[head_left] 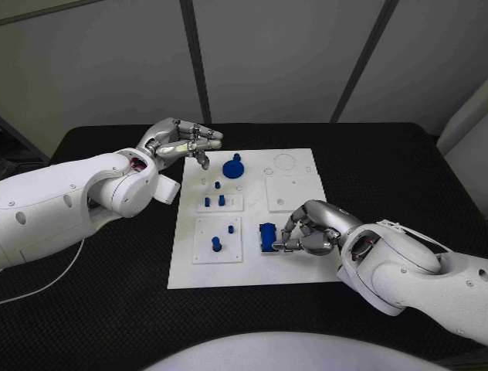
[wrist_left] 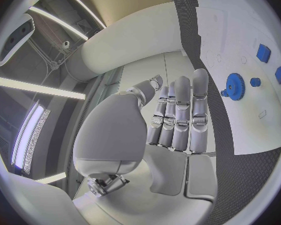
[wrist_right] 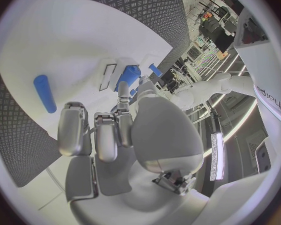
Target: Assemble the parts on the task board
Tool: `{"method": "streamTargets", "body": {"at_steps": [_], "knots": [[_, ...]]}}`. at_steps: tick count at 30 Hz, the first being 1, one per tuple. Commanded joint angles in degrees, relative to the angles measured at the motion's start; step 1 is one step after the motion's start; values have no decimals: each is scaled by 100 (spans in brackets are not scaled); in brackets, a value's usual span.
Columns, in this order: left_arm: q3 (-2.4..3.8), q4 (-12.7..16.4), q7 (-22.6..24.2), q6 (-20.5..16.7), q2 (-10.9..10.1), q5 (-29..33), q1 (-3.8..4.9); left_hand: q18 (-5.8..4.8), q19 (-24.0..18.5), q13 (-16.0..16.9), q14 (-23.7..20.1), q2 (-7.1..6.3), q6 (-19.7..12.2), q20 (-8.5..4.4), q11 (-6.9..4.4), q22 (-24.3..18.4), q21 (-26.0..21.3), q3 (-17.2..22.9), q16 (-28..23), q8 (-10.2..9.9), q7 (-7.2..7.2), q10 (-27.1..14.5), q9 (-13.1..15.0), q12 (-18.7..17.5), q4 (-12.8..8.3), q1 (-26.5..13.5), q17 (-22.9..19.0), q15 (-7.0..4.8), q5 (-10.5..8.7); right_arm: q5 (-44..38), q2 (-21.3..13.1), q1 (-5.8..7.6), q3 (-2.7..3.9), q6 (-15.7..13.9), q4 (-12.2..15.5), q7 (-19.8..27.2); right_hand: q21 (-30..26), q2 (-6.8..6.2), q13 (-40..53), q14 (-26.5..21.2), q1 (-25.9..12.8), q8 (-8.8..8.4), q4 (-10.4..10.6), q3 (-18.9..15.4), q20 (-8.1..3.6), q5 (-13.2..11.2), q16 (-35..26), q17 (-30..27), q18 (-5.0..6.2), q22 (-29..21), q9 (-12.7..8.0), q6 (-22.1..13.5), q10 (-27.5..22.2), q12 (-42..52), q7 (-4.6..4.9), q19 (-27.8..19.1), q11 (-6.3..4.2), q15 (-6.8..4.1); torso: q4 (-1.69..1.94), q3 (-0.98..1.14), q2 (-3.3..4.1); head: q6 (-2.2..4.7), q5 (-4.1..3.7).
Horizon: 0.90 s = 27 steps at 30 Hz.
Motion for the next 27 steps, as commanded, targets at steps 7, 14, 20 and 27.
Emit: {"method": "streamTargets", "body": {"at_steps": [7,14,20,27], "knots": [[4,6,32,54,11,10,3,37,19,-8,5,68,-18,21,-11,-9,-36,4,-20,-14,6,-28,-2,18,-15,3,-6,37,37,76,-131,6,2,-333,65,171,-29,143,657,535,105,22,9,6,10,113,-28,1165,-40,15,23,-43,87,-26,-12,-45,1,-15,6,1,1,5,-25],[3,19,78,38,-13,10,-7,36,19,-9,4,68,-26,21,-10,-9,-38,6,-22,-17,7,-36,-4,19,-19,7,-9,38,38,386,-521,13,18,-504,148,277,-86,296,599,520,411,-333,-81,24,66,357,-63,1093,-24,-59,-128,-327,43,-118,132,-100,113,68,-3,3,-3,21,-42],[3,37,105,31,-30,10,-13,36,19,-9,3,66,-26,22,-9,-9,-40,2,-22,-17,7,-37,-3,21,-17,1,-10,39,36,373,-1008,42,51,-454,200,355,-105,375,549,518,565,-617,-109,-1,118,446,-68,1087,-17,-76,-271,-274,15,-197,182,-117,156,112,-4,-6,-11,35,-91],[2,44,114,22,-31,14,-20,36,19,-9,3,66,-26,22,-9,-9,-40,2,-22,-17,7,-37,-3,21,-17,1,-10,39,36,22,-1282,47,57,-276,175,161,-101,415,534,520,641,-798,-95,-43,129,468,-64,1099,-19,-62,-389,-148,17,-228,184,-110,157,116,-20,6,-1,67,-168]]}}
